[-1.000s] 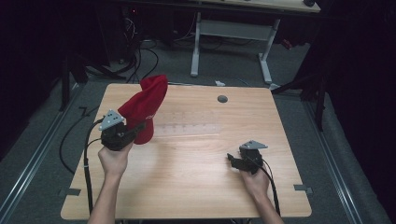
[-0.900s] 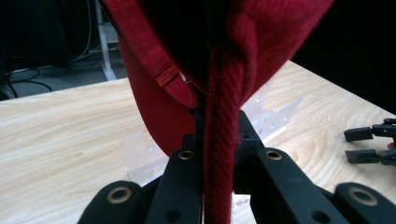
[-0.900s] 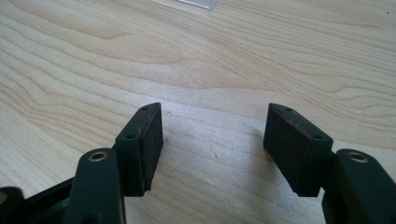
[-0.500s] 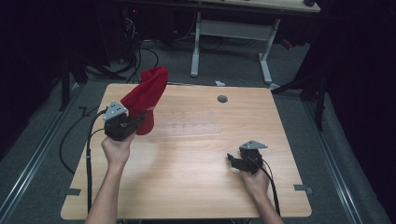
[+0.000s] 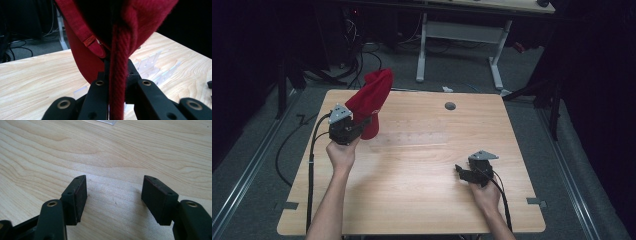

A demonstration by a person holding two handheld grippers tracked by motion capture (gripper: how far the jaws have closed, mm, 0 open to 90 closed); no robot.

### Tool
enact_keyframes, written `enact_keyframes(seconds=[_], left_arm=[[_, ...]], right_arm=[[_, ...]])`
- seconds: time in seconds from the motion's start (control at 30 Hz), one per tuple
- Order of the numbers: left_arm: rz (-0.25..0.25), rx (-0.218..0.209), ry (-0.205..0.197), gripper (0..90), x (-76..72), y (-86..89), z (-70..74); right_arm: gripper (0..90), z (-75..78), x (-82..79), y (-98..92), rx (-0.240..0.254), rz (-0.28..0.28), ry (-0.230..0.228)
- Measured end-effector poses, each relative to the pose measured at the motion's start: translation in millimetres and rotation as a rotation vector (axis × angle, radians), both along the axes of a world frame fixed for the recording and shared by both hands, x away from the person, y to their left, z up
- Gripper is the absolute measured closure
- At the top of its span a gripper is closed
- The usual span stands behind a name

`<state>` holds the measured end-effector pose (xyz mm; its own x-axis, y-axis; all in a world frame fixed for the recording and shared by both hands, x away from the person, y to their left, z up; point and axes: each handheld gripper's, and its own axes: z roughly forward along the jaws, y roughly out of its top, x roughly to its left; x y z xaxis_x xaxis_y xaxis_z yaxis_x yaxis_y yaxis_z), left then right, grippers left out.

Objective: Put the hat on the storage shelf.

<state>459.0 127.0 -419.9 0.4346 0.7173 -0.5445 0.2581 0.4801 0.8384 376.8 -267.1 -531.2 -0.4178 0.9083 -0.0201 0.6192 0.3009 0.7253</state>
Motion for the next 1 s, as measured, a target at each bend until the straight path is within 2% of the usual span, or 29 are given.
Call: enact_keyframes(seconds=[0.6,0.9,1.0], left_arm=[[0.021,0.054,-0.012,84.4,6.6,-8.9,-13.4],[0.041,0.014,0.010,84.2,6.2,-5.7,-25.3],[0.042,0.019,0.017,84.0,5.2,-6.1,-28.1]], right_arm=[[37.2,-0.1,-0.3,0.2,-0.001,0.000,-0.001],[37.1,-0.1,-0.2,0.1,-0.002,0.001,-0.002],[37.2,-0.1,-0.2,0.2,-0.001,0.000,-0.002]])
